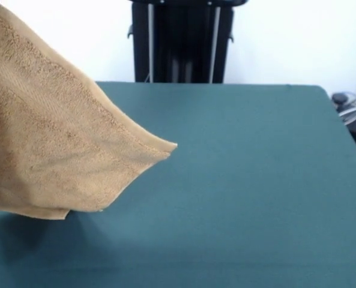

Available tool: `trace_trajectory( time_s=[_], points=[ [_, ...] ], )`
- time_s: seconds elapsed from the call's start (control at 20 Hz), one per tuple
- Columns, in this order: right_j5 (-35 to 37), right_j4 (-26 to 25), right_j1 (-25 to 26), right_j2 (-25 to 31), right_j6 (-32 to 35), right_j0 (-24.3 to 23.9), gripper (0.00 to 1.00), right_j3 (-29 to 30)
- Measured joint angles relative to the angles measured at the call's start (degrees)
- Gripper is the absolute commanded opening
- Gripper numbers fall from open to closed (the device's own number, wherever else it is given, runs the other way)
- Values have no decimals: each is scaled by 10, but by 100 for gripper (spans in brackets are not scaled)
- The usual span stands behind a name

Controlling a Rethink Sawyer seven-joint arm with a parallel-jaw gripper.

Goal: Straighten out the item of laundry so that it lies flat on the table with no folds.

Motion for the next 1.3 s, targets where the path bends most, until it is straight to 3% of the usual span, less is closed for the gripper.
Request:
trace_trajectory(
  time_s=[0.9,1.3],
  points=[
    [0,2,-90,14,0,-55,0,-10],
    [1,3,-108,15,0,-54,0,-25]
  ],
)
